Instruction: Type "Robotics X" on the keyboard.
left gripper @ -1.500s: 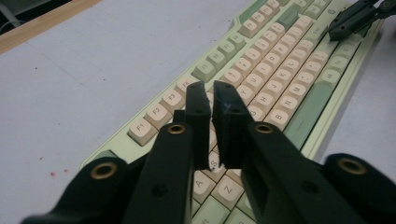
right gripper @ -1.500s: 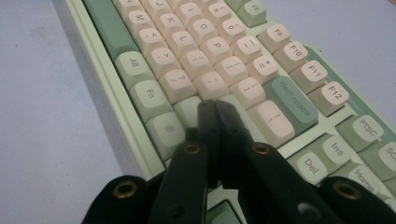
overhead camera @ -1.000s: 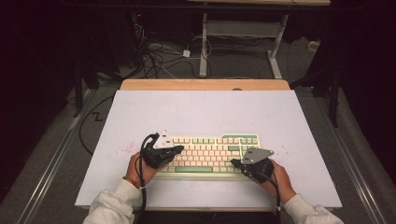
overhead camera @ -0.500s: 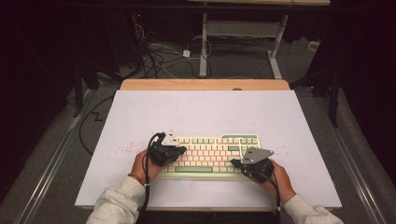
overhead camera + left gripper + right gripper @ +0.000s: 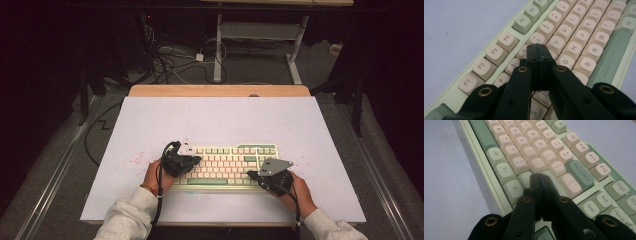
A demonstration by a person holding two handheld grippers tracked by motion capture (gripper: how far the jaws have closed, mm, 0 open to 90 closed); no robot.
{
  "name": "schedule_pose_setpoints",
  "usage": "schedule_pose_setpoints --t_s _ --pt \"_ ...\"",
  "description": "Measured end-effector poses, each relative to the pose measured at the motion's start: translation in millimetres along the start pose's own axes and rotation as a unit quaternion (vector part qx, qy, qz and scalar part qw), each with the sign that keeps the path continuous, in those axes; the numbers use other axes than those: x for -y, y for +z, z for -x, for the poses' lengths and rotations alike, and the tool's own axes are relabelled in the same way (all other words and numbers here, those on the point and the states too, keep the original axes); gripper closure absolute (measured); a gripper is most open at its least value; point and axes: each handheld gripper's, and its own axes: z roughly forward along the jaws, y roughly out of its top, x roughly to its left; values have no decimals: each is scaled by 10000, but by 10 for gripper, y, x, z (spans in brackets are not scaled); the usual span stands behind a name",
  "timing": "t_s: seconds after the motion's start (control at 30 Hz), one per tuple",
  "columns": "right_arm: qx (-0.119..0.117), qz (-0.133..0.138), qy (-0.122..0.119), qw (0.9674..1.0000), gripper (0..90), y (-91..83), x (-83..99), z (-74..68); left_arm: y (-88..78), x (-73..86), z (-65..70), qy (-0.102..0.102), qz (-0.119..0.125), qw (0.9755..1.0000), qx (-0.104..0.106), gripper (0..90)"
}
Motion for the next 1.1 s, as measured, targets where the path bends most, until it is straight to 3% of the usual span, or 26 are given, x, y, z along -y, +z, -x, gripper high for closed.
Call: schedule_pose_setpoints --t_s 0.5,1.1 --pt "-13 -13 -25 10000 900 -6 2 2 18 1 23 83 -104 9999 -83 875" --pt "11 66 -62 10000 900 -40 4 11 -217 -3 15 174 416 9987 -229 876"
